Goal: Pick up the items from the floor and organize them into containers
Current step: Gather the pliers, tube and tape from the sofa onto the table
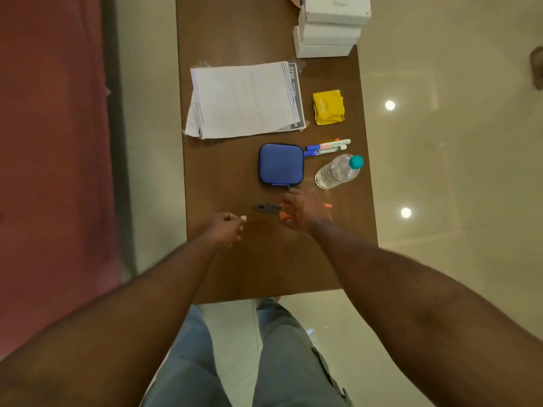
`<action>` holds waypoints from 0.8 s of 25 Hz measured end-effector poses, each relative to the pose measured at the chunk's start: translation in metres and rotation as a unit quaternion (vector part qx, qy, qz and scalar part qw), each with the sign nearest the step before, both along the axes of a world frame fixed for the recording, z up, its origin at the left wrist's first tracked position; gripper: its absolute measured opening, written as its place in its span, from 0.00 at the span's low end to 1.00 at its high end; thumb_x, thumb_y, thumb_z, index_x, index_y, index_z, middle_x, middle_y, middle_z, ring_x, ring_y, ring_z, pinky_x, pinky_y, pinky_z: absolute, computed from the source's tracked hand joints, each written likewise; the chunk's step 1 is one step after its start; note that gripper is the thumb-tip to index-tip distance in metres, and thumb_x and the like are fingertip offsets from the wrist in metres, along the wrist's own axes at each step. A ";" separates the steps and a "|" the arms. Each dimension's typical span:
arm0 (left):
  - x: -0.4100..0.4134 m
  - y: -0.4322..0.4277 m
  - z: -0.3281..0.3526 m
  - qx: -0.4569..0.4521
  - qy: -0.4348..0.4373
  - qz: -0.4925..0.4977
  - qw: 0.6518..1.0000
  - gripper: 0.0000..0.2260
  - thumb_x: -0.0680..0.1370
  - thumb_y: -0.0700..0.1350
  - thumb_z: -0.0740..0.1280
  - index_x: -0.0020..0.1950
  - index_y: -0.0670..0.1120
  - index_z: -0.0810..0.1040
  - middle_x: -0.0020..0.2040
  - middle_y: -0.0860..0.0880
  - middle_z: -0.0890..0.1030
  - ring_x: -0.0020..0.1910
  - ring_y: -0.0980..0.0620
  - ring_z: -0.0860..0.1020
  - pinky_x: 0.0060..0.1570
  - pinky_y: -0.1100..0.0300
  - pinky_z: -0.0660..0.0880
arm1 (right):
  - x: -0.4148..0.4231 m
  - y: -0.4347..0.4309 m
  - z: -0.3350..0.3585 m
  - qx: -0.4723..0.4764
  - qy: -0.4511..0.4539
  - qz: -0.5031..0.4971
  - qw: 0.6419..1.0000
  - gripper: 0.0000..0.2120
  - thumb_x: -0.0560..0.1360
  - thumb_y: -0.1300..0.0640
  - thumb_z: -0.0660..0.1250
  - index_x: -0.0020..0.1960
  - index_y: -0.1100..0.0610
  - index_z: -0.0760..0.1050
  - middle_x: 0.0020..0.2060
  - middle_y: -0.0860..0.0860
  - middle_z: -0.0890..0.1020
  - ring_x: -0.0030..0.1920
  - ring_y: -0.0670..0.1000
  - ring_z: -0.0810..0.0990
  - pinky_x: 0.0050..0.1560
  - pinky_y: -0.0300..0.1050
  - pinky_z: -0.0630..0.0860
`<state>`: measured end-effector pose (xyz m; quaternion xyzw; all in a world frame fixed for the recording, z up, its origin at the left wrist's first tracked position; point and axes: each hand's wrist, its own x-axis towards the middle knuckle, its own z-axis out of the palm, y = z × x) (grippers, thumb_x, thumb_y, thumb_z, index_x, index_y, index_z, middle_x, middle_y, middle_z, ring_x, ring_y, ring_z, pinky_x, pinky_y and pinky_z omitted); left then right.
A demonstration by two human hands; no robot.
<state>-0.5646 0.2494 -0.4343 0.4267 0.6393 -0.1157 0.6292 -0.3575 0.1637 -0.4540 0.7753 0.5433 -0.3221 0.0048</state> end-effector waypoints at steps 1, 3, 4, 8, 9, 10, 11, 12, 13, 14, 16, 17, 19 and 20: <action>0.004 -0.001 -0.006 -0.002 0.005 0.001 1.000 0.06 0.82 0.48 0.66 0.51 0.46 0.75 0.44 0.48 0.79 0.36 0.52 0.76 0.33 0.60 0.68 | 0.006 -0.001 -0.005 0.001 -0.003 0.016 1.000 0.17 0.69 0.52 0.74 0.57 0.51 0.81 0.51 0.48 0.81 0.49 0.52 0.80 0.52 0.49 0.76; 0.010 -0.004 -0.016 -0.006 0.010 0.017 1.000 0.05 0.83 0.46 0.65 0.51 0.46 0.73 0.40 0.48 0.76 0.33 0.52 0.73 0.29 0.62 0.67 | 0.011 -0.006 -0.015 0.006 -0.004 0.029 1.000 0.20 0.69 0.52 0.76 0.61 0.50 0.80 0.53 0.47 0.81 0.53 0.53 0.79 0.57 0.52 0.75; 0.012 -0.006 -0.019 -0.006 0.013 0.023 1.000 0.05 0.83 0.45 0.65 0.51 0.46 0.72 0.39 0.48 0.75 0.32 0.52 0.72 0.27 0.63 0.66 | 0.011 -0.007 -0.019 0.009 -0.003 0.030 0.999 0.22 0.69 0.52 0.76 0.62 0.50 0.79 0.55 0.47 0.81 0.55 0.53 0.78 0.59 0.53 0.74; 0.017 -0.012 -0.031 -0.010 0.026 0.017 0.999 0.08 0.82 0.47 0.66 0.45 0.49 0.71 0.37 0.50 0.75 0.30 0.54 0.72 0.29 0.63 0.62 | 0.014 -0.008 -0.026 0.008 -0.040 0.052 0.998 0.25 0.72 0.52 0.75 0.68 0.46 0.76 0.59 0.46 0.79 0.61 0.52 0.74 0.60 0.52 0.67; 0.018 -0.014 -0.034 -0.009 0.027 0.019 0.999 0.09 0.82 0.48 0.66 0.44 0.49 0.71 0.37 0.51 0.76 0.30 0.54 0.72 0.29 0.63 0.61 | 0.015 -0.009 -0.028 0.005 -0.050 0.059 0.997 0.26 0.72 0.52 0.75 0.69 0.46 0.75 0.60 0.45 0.79 0.61 0.52 0.73 0.61 0.53 0.67; 0.020 -0.015 -0.036 -0.005 0.027 0.021 0.999 0.10 0.81 0.48 0.66 0.42 0.49 0.70 0.37 0.51 0.76 0.29 0.54 0.72 0.28 0.63 0.62 | 0.015 -0.010 -0.030 0.002 -0.054 0.064 0.996 0.27 0.72 0.52 0.75 0.70 0.45 0.74 0.60 0.45 0.79 0.62 0.52 0.73 0.62 0.53 0.67; 0.021 -0.016 -0.037 0.001 0.028 0.023 0.999 0.10 0.81 0.48 0.67 0.42 0.49 0.71 0.37 0.51 0.76 0.29 0.54 0.73 0.28 0.64 0.62 | 0.016 -0.012 -0.033 0.002 -0.053 0.067 0.996 0.28 0.73 0.51 0.75 0.71 0.45 0.73 0.60 0.45 0.79 0.62 0.52 0.73 0.62 0.53 0.67; 0.022 -0.016 -0.038 0.006 0.030 0.024 0.999 0.10 0.81 0.49 0.67 0.41 0.49 0.71 0.37 0.51 0.77 0.29 0.54 0.73 0.27 0.64 0.63 | 0.016 -0.013 -0.035 0.005 -0.048 0.065 0.997 0.28 0.73 0.51 0.75 0.72 0.45 0.73 0.61 0.45 0.79 0.62 0.52 0.73 0.62 0.52 0.68; 0.022 -0.017 -0.038 0.009 0.032 0.024 0.999 0.10 0.81 0.49 0.67 0.41 0.50 0.71 0.36 0.51 0.77 0.29 0.54 0.73 0.27 0.64 0.63 | 0.017 -0.014 -0.037 0.005 -0.045 0.063 0.997 0.29 0.73 0.51 0.75 0.73 0.46 0.72 0.61 0.45 0.79 0.62 0.51 0.73 0.62 0.51 0.69; 0.022 -0.018 -0.039 0.011 0.034 0.025 0.999 0.10 0.81 0.49 0.67 0.41 0.50 0.72 0.36 0.52 0.77 0.28 0.54 0.73 0.27 0.64 0.63 | 0.018 -0.015 -0.038 0.009 -0.042 0.061 0.997 0.29 0.74 0.51 0.75 0.73 0.46 0.72 0.62 0.45 0.79 0.62 0.51 0.73 0.62 0.51 0.70; 0.020 -0.019 -0.041 0.013 0.035 0.028 0.999 0.10 0.80 0.50 0.68 0.41 0.50 0.72 0.35 0.52 0.77 0.29 0.54 0.73 0.27 0.64 0.63 | 0.018 -0.014 -0.041 0.016 -0.038 0.061 0.997 0.29 0.74 0.51 0.75 0.74 0.46 0.72 0.63 0.45 0.79 0.62 0.51 0.73 0.63 0.52 0.71; 0.018 -0.020 -0.041 0.016 0.035 0.027 0.999 0.10 0.80 0.50 0.68 0.41 0.50 0.72 0.35 0.52 0.78 0.29 0.54 0.74 0.28 0.64 0.64 | 0.018 -0.014 -0.041 0.018 -0.036 0.063 0.997 0.29 0.74 0.51 0.75 0.74 0.46 0.72 0.63 0.46 0.79 0.63 0.51 0.73 0.64 0.52 0.70; 0.017 -0.023 -0.043 0.021 0.032 0.027 0.999 0.09 0.80 0.50 0.68 0.42 0.50 0.73 0.37 0.51 0.78 0.30 0.54 0.75 0.28 0.63 0.65 | 0.019 -0.013 -0.041 0.024 -0.036 0.063 0.997 0.29 0.74 0.52 0.75 0.73 0.46 0.73 0.64 0.46 0.80 0.63 0.52 0.73 0.65 0.53 0.69; 0.016 -0.024 -0.043 0.026 0.032 0.027 0.999 0.09 0.80 0.50 0.68 0.42 0.50 0.73 0.37 0.51 0.79 0.30 0.53 0.75 0.28 0.63 0.65 | 0.019 -0.014 -0.042 0.030 -0.037 0.061 0.997 0.28 0.74 0.54 0.75 0.72 0.46 0.74 0.63 0.46 0.80 0.62 0.52 0.74 0.65 0.52 0.69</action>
